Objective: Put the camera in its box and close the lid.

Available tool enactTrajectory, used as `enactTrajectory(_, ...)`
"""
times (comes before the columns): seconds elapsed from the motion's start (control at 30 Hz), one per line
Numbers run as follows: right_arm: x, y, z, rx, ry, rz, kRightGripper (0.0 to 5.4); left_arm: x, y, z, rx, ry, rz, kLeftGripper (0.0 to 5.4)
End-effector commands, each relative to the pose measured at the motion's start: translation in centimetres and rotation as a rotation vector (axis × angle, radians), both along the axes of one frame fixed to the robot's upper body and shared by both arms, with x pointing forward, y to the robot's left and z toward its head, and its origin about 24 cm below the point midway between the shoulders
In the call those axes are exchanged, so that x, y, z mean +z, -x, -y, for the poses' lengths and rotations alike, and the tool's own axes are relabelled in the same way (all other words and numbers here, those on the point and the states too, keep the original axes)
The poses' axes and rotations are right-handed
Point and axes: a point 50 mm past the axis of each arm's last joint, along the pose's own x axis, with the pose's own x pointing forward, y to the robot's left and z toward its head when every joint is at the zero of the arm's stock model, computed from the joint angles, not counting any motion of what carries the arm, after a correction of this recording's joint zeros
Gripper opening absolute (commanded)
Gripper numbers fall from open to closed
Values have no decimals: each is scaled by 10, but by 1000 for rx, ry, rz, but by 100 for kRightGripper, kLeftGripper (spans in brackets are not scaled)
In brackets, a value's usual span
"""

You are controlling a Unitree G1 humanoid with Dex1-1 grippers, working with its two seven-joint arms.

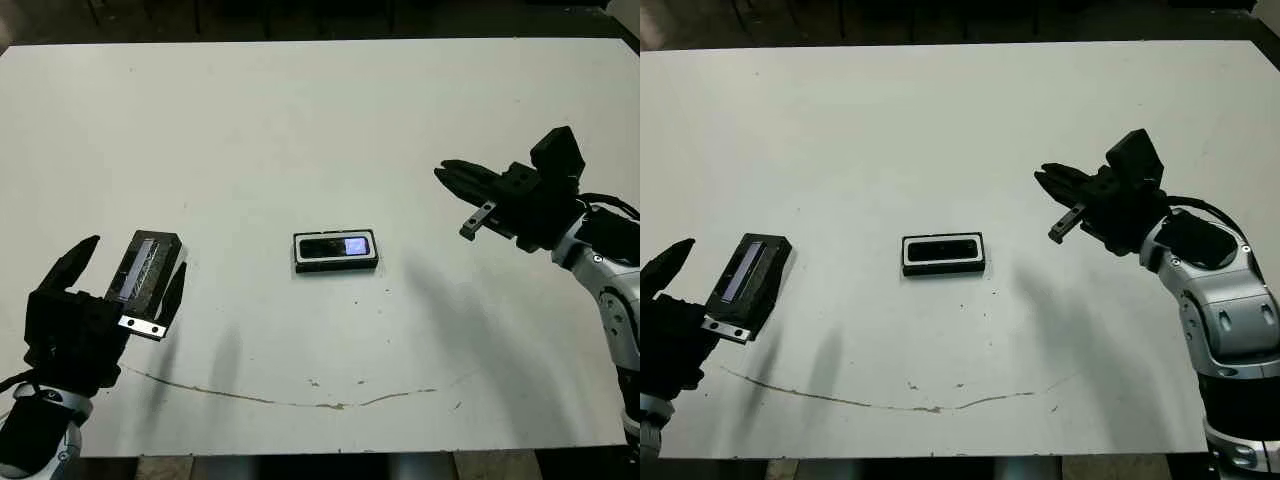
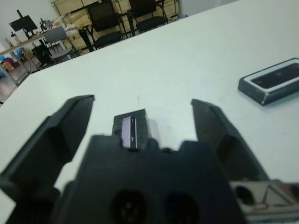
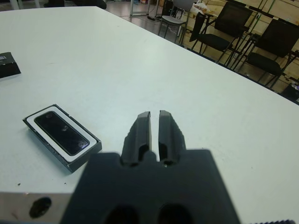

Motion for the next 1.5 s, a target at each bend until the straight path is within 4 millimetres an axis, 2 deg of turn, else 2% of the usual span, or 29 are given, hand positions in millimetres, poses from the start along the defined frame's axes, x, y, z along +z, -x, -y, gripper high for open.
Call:
enactTrajectory(0.03, -6, 2, 4, -7, 21, -23, 0, -10, 2, -3, 21, 0, -41, 537)
enactTrajectory(0.33, -8, 1, 7, -5, 18, -17, 0, -22, -2, -10, 61, -3, -135, 537)
enactTrajectory(0.47, -10, 0, 7, -1, 8, -18, 0, -33, -4, -15, 85, 81, -168, 537)
enactTrajectory(0.63, -11, 1, 6, 12, -2, -19, 0, -44, -7, -24, 94, 91, -212, 537)
enactTrajectory(0.9, -9, 3, 4, 14, 24, -21, 0, -57, -11, -35, 63, 28, -282, 537)
enactTrajectory(1.1, -9, 5, 4, 19, 13, -29, 0, -68, -13, -40, 53, 344, -386, 537)
enactTrajectory(1.4, -10, 6, 4, 11, 26, -34, 0, -80, -15, -42, 11, 387, -436, 537)
enactTrajectory(1.5, -11, 7, 3, 9, 33, -44, 0, -82, -17, -41, -26, 347, -411, 510)
